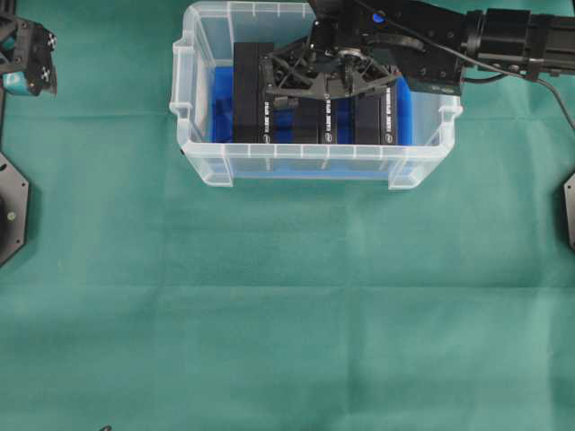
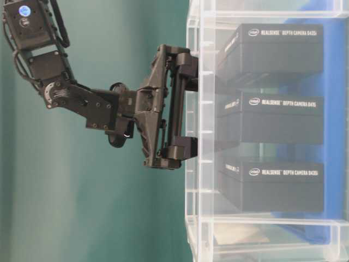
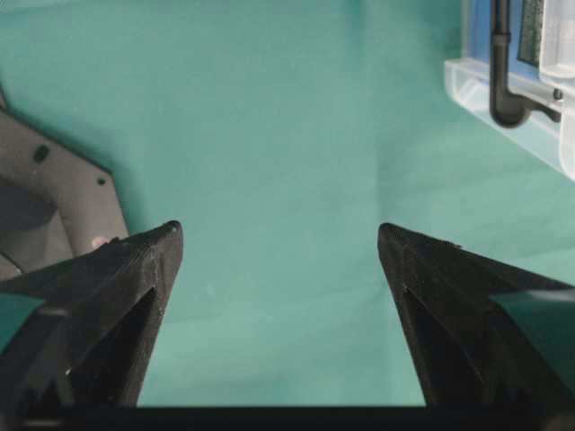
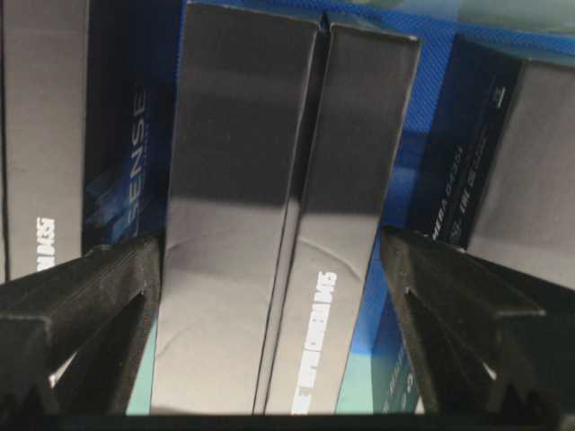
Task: Take out the box from the case.
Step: 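Lower the right gripper around the middle black box and close it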
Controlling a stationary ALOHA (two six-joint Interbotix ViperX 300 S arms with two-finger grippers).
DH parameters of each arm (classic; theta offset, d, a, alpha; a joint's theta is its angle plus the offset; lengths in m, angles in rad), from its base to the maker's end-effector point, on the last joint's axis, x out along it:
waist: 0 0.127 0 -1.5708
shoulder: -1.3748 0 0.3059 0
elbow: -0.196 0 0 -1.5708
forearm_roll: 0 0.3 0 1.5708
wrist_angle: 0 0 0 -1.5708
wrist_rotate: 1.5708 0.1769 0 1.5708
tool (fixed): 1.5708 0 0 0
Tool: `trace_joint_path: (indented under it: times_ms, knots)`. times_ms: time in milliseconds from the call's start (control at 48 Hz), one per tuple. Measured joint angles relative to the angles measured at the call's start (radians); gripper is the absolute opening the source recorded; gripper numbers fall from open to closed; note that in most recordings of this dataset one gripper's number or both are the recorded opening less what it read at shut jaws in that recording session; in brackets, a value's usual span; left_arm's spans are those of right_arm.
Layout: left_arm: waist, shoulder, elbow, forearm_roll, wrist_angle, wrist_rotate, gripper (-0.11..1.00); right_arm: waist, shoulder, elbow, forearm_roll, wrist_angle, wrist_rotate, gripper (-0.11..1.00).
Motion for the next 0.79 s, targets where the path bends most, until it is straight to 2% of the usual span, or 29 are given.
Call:
trace_joint_path:
  times_ms: [479, 563, 667, 792]
  knots:
    - [0.000, 0.000, 0.003, -0.002, 0.000, 0.000, 0.90, -0.009, 0.040, 0.005, 0.000, -0.034, 0.000, 0.92]
    - [0.002, 0.000, 0.003, 0.000, 0.000, 0.000, 0.90, -0.011, 0.040, 0.005, 0.000, -0.034, 0.002, 0.86]
    - [0.000, 0.000, 0.006, 0.000, 0.000, 0.000, 0.90, -0.009, 0.040, 0.003, 0.002, -0.032, 0.009, 0.67]
    - [0.002, 0.000, 0.006, 0.000, 0.000, 0.000, 0.90, -0.009, 0.040, 0.003, 0.002, -0.032, 0.012, 0.67]
